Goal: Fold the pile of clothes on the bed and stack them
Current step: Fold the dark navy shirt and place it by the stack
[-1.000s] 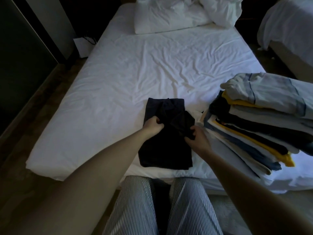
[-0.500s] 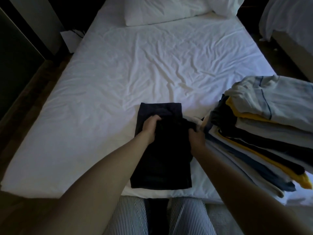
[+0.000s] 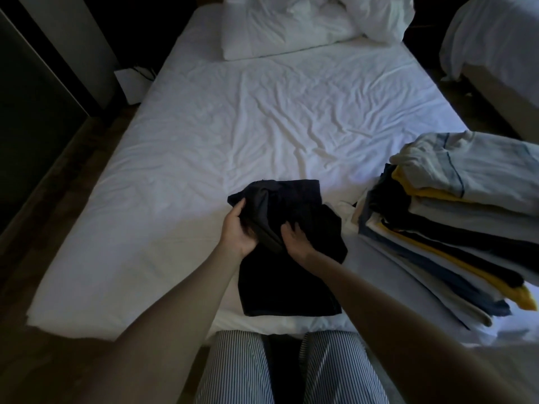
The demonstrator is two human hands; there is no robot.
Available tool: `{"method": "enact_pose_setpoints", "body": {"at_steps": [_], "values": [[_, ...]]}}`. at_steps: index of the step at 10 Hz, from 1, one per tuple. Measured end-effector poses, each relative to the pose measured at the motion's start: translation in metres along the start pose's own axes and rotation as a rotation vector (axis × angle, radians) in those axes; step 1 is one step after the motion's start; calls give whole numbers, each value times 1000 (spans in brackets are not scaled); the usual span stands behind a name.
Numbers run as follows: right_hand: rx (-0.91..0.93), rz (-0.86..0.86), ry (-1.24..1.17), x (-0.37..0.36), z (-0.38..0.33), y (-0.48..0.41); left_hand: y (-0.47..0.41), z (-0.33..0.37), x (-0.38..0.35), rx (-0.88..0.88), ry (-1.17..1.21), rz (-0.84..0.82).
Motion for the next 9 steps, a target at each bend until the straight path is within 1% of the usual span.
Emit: {"method": "enact_pose_setpoints", "body": {"at_steps": [1, 2, 3, 4, 5, 6, 7, 8, 9], "values": [[-56, -65, -83, -5, 5, 0, 9, 13, 5, 15, -28, -23], [32, 312, -344, 24, 7, 18, 11, 17, 7, 33, -53, -16], [-27, 651, -112, 58, 26, 28, 8, 9, -3, 55, -76, -12], [-261, 576, -36, 68, 61, 21, 3, 1, -13, 63, -111, -22], [-362, 479, -248, 66, 86, 8, 2, -5, -19, 90, -142, -26], [-321, 505, -618, 68, 87, 6, 2, -7, -19, 106, -153, -33], [-294, 589, -598, 74, 88, 5, 2, -7, -16, 103, -152, -45], [-346, 765, -610, 78, 84, 16, 2, -6, -11, 92, -140, -49], [-392, 897, -318, 91, 70, 29, 4, -5, -8, 92, -127, -52]]}}
Point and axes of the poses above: each hand's wrist, its own y-axis away from the middle knuckle, its own x-axis out of the back of the hand, z = x × y, the point moved 7 cm from there along -y, towards the middle knuckle, and after that the axes turned 8 degrees about y, right-handed, at the moved point
